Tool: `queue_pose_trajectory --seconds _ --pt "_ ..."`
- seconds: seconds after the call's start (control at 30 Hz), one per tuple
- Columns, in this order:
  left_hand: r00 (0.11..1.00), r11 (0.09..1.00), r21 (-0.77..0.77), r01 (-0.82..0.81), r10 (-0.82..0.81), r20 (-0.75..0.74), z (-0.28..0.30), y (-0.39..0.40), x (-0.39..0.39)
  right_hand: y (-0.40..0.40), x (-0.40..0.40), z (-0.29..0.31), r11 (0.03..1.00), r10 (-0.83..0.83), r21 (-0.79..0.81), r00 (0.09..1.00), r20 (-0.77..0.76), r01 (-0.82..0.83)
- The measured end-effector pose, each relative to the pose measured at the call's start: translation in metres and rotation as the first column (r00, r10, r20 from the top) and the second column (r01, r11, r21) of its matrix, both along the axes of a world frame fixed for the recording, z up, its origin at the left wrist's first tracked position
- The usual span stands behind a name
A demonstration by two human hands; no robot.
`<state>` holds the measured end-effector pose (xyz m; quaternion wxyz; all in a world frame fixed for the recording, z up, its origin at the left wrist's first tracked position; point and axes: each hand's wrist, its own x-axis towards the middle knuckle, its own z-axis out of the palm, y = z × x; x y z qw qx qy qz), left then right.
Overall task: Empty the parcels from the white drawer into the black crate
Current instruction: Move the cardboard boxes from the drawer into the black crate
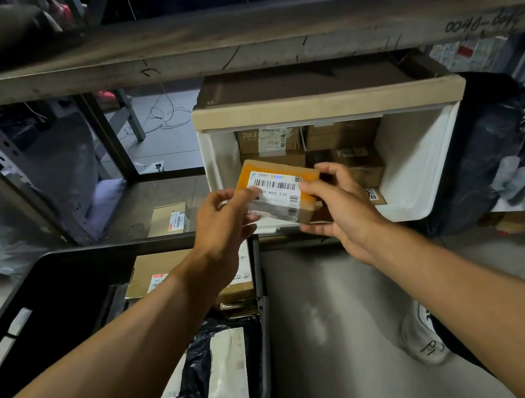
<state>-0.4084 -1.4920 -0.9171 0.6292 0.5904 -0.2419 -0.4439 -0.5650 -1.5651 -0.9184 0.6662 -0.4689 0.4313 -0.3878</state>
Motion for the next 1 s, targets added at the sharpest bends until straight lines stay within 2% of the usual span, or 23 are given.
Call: queue_pose_trajectory --seconds 0.07,0.13,0.23,0.37,0.43,0.53,0.63,0.73,0.9,1.0 --pt "0.986 0.998 -0.056 -0.020 0.011 -0.167 0.004 -0.001 -0.002 0.001 0.002 0.002 0.997 0.062 0.039 0.998 0.033 -0.063" --pt "0.973 0.996 -0.085 0.005 -0.024 -0.231 0.004 -0.002 -0.006 0.001 0.003 0.004 0.991 0.104 0.076 0.992 0.074 -0.110" --pt "0.976 0.992 -0.060 0.114 -0.123 -0.180 0.004 0.001 -0.010 0.000 0.002 0.005 0.982 0.136 0.120 0.987 0.091 -0.146" --pt "0.913 0.915 0.040 0.403 -0.398 -0.085 0.010 0.006 -0.007 -0.001 -0.003 0.002 0.980 0.176 0.107 0.983 -0.056 -0.169" --pt "0.901 0.899 0.069 0.433 -0.431 -0.036 0.011 0.007 -0.004 -0.002 -0.004 0.000 0.986 0.157 0.075 0.983 -0.098 -0.151" --pt "0.902 0.898 0.087 0.432 -0.430 -0.040 0.010 0.008 0.000 -0.006 -0.002 -0.001 0.989 0.125 0.080 0.991 -0.052 -0.120" --pt "0.916 0.912 0.103 0.397 -0.386 -0.109 0.007 0.009 0.002 -0.010 -0.001 -0.001 0.990 0.059 0.129 0.997 0.054 -0.065" --pt "0.961 0.975 0.066 0.213 -0.196 -0.197 0.003 0.007 0.007 -0.013 -0.004 -0.002 0.985 0.025 0.170 0.997 0.071 -0.037" --pt "0.986 0.995 0.068 0.069 -0.058 -0.156 -0.002 0.008 0.021 -0.010 -0.004 -0.004 0.984 0.014 0.178 0.999 0.032 -0.020" --pt "0.986 0.996 0.087 -0.010 0.025 -0.166 -0.001 0.005 0.026 -0.007 -0.001 -0.004 0.982 0.072 0.173 0.996 0.058 -0.081"
